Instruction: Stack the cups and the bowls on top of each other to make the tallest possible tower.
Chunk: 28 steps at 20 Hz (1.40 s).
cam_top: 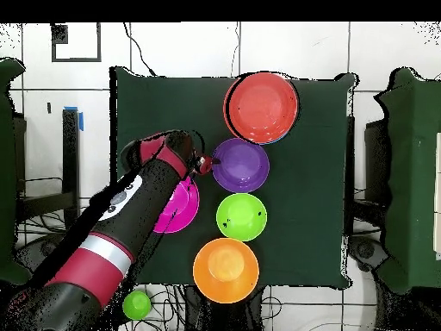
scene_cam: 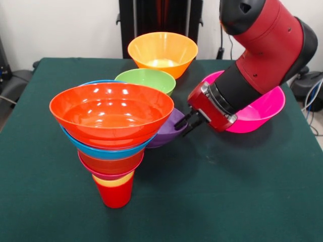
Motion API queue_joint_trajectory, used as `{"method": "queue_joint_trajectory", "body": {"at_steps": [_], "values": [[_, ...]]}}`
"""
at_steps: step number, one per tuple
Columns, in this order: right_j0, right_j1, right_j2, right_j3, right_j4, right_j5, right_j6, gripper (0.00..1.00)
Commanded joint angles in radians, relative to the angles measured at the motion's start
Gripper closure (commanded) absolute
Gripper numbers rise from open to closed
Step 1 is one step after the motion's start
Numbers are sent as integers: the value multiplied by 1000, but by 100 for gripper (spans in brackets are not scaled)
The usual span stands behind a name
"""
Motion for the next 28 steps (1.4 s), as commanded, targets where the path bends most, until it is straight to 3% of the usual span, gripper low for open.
{"method": "queue_joint_trajectory", "body": {"at_steps": [1, 28], "values": [[-7, -27, 100, -46, -74, 131, -71, 100], [-18, -86, 117, -50, -114, 228, -96, 100]]}}
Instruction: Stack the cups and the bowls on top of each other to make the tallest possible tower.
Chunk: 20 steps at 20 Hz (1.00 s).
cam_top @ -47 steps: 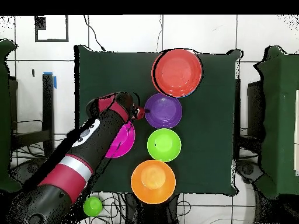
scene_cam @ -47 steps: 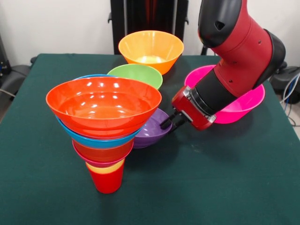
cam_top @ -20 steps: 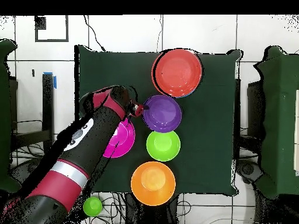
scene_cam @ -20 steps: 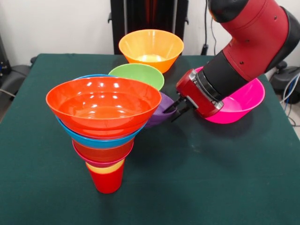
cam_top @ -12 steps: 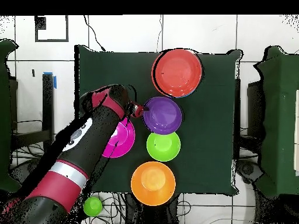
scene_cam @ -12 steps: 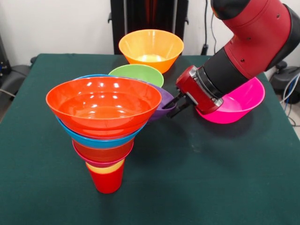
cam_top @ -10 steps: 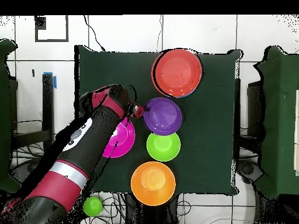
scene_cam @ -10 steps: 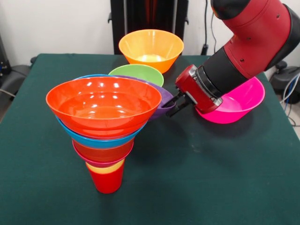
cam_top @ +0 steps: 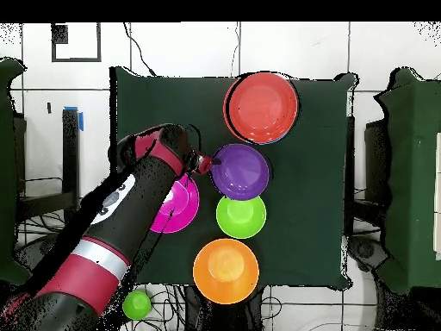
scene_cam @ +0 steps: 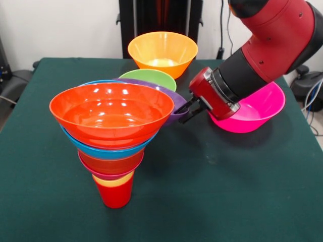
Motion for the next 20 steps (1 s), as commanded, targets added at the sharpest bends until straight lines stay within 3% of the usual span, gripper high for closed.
{"method": "queue_joint_trajectory", "body": {"at_steps": [1, 12, 20], "values": [[-17, -44, 116, -36, -60, 145, -97, 100], [-15, -124, 121, -38, -52, 294, -111, 100], [-18, -146, 149, -13, -43, 307, -83, 100]]}}
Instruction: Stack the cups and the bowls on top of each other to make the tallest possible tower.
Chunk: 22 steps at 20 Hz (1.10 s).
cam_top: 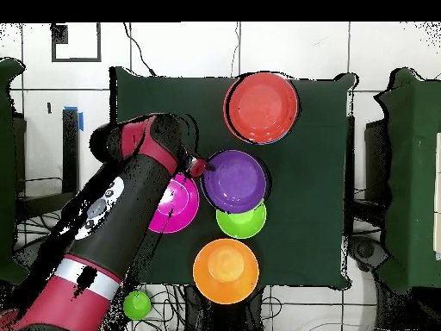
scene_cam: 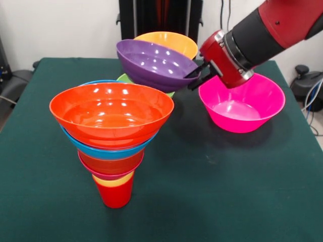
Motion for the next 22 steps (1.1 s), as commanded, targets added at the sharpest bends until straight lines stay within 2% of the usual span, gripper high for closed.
{"method": "queue_joint_trajectory", "body": {"at_steps": [1, 12, 22], "values": [[-18, -33, 150, -11, -41, 92, -83, 100], [-37, -136, 158, -32, -57, 255, -184, 100], [-83, -257, 170, 3, -142, 255, -338, 100]]}}
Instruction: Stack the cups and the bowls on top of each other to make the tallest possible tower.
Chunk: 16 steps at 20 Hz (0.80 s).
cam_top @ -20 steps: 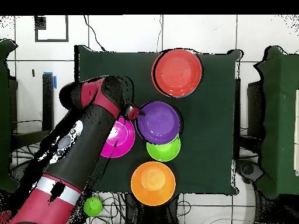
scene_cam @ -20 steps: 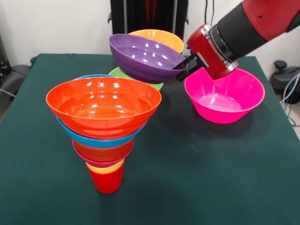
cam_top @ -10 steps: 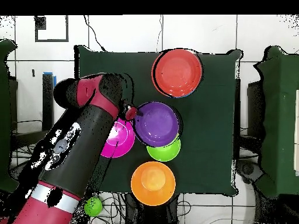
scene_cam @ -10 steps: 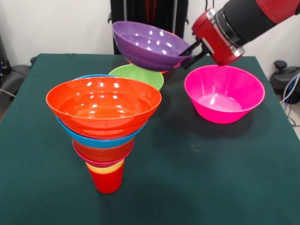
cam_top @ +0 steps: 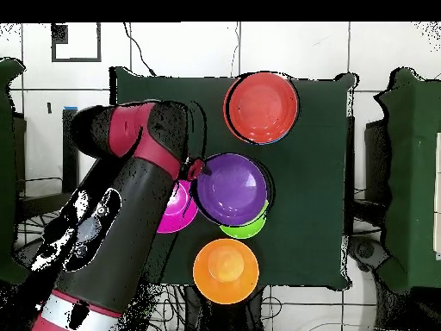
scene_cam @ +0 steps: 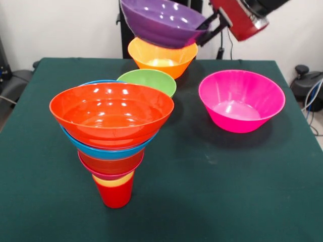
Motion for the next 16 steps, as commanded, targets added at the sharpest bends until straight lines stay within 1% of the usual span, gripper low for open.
{"method": "queue_joint_trajectory", "body": {"at_steps": [1, 4, 7, 12, 14, 16], "values": [[-61, -98, 149, 2, -124, 64, -342, 100], [-95, -135, 180, 8, -146, 34, -391, 100], [-135, -178, 223, 14, -164, 16, -470, 100], [-186, -232, 275, -8, -181, 33, -550, 100], [-197, -243, 290, -14, -189, 30, -567, 100], [-204, -251, 313, -28, -188, 50, -587, 100]]}}
